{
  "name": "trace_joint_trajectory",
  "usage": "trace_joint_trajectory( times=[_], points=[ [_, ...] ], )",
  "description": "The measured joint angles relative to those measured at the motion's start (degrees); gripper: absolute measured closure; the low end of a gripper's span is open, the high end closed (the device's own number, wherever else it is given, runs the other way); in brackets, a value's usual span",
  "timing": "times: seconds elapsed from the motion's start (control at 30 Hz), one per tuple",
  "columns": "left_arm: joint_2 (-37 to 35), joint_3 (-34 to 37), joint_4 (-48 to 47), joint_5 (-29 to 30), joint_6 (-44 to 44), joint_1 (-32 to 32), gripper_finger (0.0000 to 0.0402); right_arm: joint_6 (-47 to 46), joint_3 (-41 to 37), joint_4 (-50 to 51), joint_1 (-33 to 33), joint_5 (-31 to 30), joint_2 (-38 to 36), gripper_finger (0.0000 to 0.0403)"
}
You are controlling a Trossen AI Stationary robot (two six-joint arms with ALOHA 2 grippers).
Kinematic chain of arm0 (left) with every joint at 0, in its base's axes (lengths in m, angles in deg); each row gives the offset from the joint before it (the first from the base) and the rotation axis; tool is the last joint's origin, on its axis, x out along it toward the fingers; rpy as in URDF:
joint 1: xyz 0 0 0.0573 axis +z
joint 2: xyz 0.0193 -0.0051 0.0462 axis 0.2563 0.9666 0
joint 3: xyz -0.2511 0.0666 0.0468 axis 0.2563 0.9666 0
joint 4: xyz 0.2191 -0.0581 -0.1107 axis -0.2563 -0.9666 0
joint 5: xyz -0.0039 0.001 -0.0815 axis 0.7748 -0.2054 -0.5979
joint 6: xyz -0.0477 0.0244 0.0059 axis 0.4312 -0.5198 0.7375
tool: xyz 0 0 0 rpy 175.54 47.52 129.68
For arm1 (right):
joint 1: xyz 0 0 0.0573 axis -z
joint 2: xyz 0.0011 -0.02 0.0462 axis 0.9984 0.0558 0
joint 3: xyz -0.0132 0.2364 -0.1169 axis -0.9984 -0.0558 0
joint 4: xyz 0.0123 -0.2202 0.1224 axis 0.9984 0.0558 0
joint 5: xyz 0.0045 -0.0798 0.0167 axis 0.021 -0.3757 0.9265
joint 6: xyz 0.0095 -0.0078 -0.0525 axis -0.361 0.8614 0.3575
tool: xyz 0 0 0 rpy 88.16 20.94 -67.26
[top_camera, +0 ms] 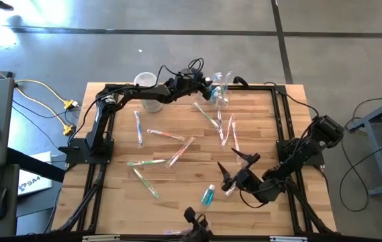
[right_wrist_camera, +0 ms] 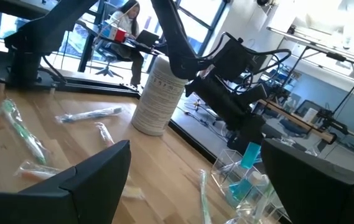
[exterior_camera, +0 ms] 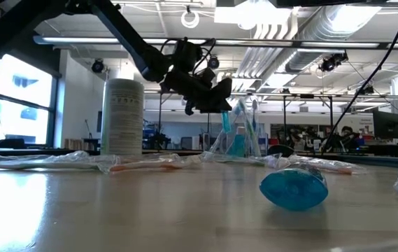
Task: Pick & Place toothbrushing station
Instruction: Put the blue mouthwash into the transparent organizer, then put the orange toothbrush into the transparent organizer
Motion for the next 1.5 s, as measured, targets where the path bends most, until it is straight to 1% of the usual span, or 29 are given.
trace_joint_trajectory(
  times=[0.2,0.27,0.37,0.47,0.53,0.57,0.73,0.87,1.03,1.13,1.2,1.3,1.37,1.5],
  points=[
    [0.0,0.0,-0.2,0.7,0.0,-1.0,0.0312,0.0,0.0,0.3,1.1,0.0,0.0,0.0050],
    [0.0,0.0,-0.4,1.9,-0.1,-1.4,0.0312,0.0,0.0,0.5,1.4,0.1,0.0,0.0050],
    [0.7,-0.1,-0.4,5.2,0.0,-2.0,0.0312,0.0,0.0,0.6,1.3,0.6,0.0,0.0050],
    [1.6,-0.1,-1.7,6.0,2.2,-2.0,0.0312,0.0,0.0,0.6,1.3,1.9,0.0,0.0050],
    [3.1,-1.5,-2.2,6.3,2.6,-2.0,0.0312,0.0,0.0,0.6,1.3,2.4,0.0,0.0050],
    [3.4,-2.0,-4.6,5.8,2.9,-2.0,0.0312,0.0,0.0,0.6,1.3,2.7,0.0,0.0050],
    [6.9,-8.1,-11.1,5.9,2.0,-2.7,0.0312,0.0,0.0,0.6,1.7,2.9,0.0,0.0050],
    [8.5,-11.3,-14.0,7.7,1.9,-3.2,0.0312,0.0,0.0,1.0,1.6,2.8,0.0,0.0050],
    [9.1,-11.7,-14.3,8.2,2.7,-3.5,0.0312,-0.1,0.0,1.1,1.0,2.5,0.0,0.0050],
    [9.1,-11.7,-14.3,8.2,2.8,-3.5,0.0312,-0.1,0.0,1.1,0.4,1.0,0.0,0.0050],
    [9.1,-11.7,-14.3,8.2,3.1,-3.5,0.0302,-0.1,0.0,1.0,0.0,0.3,0.0,0.0050],
    [9.1,-11.7,-14.5,8.2,4.3,-3.5,0.0267,-0.4,0.0,1.0,-0.1,0.0,0.0,0.0050],
    [9.1,-11.7,-15.0,7.2,4.4,-3.5,0.0249,-0.7,0.0,1.0,-0.1,0.0,0.0,0.0050],
    [9.1,-11.7,-15.5,5.8,4.4,-3.5,0.0239,-0.7,0.0,1.0,-0.1,0.0,0.0,0.0050]
  ],
)
